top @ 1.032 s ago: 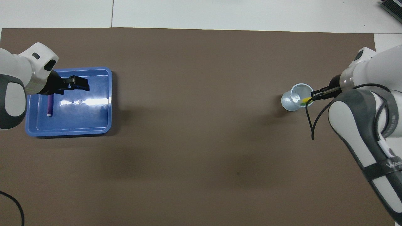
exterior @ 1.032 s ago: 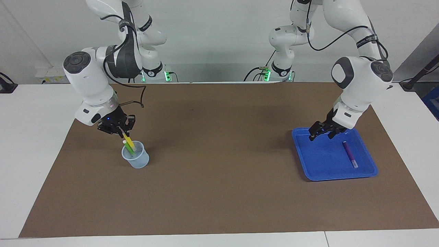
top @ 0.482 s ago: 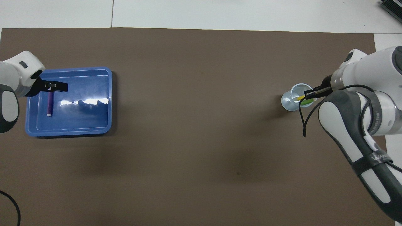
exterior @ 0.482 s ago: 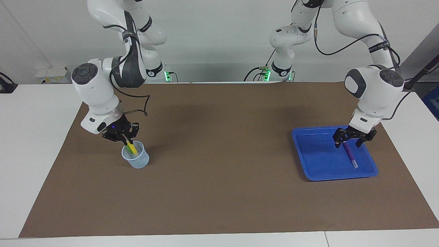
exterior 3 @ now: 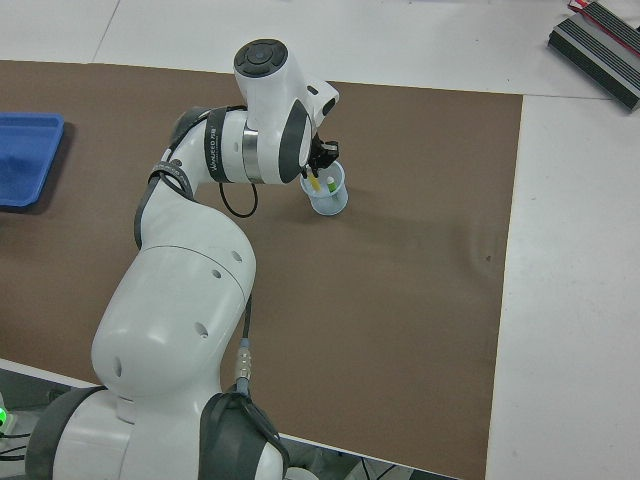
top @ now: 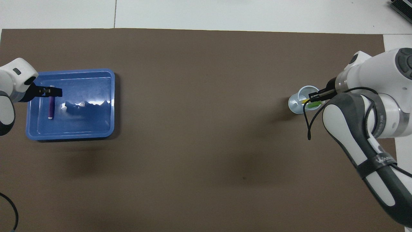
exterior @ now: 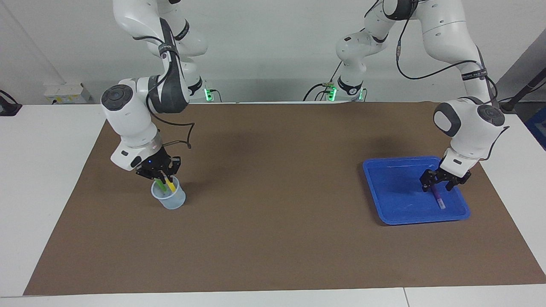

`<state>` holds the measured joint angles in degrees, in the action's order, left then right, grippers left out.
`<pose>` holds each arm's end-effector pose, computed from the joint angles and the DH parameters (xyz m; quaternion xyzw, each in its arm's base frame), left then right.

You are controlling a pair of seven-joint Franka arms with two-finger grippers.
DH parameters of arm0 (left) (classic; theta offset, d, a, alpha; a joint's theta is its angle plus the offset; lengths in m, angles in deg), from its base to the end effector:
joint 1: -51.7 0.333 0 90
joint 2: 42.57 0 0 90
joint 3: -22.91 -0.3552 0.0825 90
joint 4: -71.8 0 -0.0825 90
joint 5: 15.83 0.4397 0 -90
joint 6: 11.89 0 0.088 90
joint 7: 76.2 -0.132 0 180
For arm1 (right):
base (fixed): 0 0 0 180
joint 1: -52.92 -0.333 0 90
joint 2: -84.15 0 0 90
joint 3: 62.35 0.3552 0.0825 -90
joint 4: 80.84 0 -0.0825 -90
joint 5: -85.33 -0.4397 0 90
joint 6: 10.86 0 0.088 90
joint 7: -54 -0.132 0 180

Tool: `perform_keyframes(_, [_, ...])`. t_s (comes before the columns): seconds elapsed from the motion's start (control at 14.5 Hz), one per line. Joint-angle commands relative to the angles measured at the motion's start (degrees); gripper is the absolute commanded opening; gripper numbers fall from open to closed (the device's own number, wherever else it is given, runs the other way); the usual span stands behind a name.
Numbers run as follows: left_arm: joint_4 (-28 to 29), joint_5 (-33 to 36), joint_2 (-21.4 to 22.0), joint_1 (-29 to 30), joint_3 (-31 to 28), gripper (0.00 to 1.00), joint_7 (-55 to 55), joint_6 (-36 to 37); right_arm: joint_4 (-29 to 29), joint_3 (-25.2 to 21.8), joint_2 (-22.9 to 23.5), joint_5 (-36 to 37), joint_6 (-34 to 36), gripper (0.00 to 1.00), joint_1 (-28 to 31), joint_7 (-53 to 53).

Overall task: Transfer and insert pens with both arms
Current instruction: 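Release the yellow pen while the left gripper grasps the purple pen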

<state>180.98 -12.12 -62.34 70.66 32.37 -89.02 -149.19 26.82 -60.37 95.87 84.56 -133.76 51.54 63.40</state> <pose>0.6872 0.1222 0.3123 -0.9962 0.0441 -0.0748 0.0110 0.6713 0.0393 0.3940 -0.9937 -0.1071 -0.0312 0.0076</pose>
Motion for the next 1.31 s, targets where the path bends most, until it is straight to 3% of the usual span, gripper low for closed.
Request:
perform_keyframes(0.0, [1.7,1.1,0.5,1.0,0.4,0.83,-2.0,-2.4,1.8,0.3,-0.3,0.9,-2.3,0.00,0.3,-1.2])
perform_keyframes(0.21, [1.7,1.1,-0.1,1.1,0.1,0.79,-2.3,-3.4,2.6,0.3,-0.5,0.9,-3.1,0.00,0.3,-1.3])
perform_keyframes(0.28, [1.7,1.1,-0.1,1.1,0.1,0.77,-2.4,-3.4,2.5,0.3,-0.5,0.9,-3.1,0.31,0.3,-1.5])
perform_keyframes(0.34, [1.7,1.1,-0.2,1.1,0.0,0.77,-2.4,-3.4,2.4,0.3,-0.5,0.8,-3.0,0.76,0.3,-2.3])
perform_keyframes(0.41, [1.7,1.1,-0.3,1.1,-0.3,0.77,-2.7,-3.6,1.9,0.4,-0.4,0.6,-2.6,1.00,0.4,-3.2])
perform_keyframes(0.55, [2.3,1.1,-0.4,1.1,-0.6,0.76,-3.2,-4.4,0.9,0.8,-1.1,0.5,-0.7,1.00,0.2,-5.5])
perform_keyframes(0.89, [3.0,1.2,-1.6,1.9,-0.7,0.72,-3.4,-6.3,-3.5,1.1,-6.3,0.3,11.4,1.00,-1.6,-9.9])
perform_keyframes(1.1, [3.0,1.3,-1.6,2.0,-0.8,0.63,-4.5,-6.4,-3.8,1.5,-10.9,0.1,16.9,1.00,-1.8,-10.9])
perform_keyframes(1.24, [3.1,1.3,-1.6,2.1,-0.8,0.45,-6.3,-6.3,-4.0,1.8,-14.0,-0.1,20.5,1.00,-1.8,-11.3])
